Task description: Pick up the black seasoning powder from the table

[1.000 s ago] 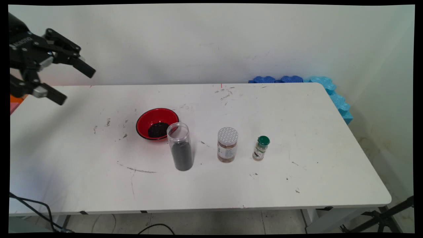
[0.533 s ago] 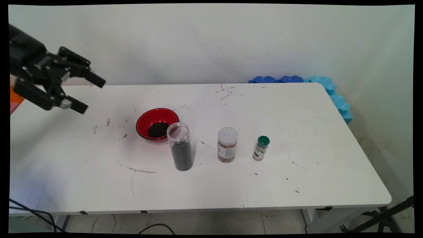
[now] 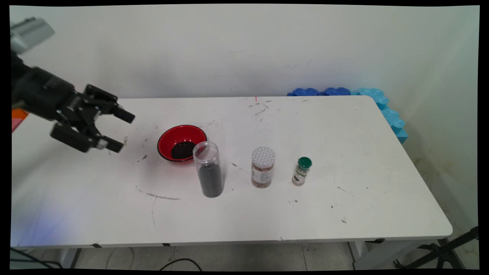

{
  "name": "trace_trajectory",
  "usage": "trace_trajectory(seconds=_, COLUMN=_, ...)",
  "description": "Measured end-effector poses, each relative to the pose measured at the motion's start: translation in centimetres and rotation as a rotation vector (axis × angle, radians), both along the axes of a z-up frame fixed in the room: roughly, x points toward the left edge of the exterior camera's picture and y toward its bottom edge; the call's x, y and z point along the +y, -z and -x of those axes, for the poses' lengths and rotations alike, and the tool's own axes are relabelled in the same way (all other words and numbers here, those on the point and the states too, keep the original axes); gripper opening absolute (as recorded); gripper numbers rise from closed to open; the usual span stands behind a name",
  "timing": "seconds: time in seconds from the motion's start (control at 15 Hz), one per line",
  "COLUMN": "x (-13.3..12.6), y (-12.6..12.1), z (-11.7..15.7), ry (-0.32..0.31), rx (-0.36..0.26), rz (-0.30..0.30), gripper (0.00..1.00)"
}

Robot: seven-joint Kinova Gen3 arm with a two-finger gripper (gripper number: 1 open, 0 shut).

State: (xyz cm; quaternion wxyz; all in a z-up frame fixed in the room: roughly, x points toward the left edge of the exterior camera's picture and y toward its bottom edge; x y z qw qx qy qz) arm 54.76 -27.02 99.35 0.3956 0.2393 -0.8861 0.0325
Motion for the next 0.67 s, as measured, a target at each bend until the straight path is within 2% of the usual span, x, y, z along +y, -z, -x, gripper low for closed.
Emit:
trace_trajectory(seconds=0.27, x=-0.4, y=3.7, z=1.2, ry=-0.002, rx=0.003, rz=0.007, gripper=1.00)
trace_trajectory(seconds=0.67, x=-1.2, y=7.6, z=2.9, ry=-0.008, rx=0.005, rz=0.017, gripper=1.00)
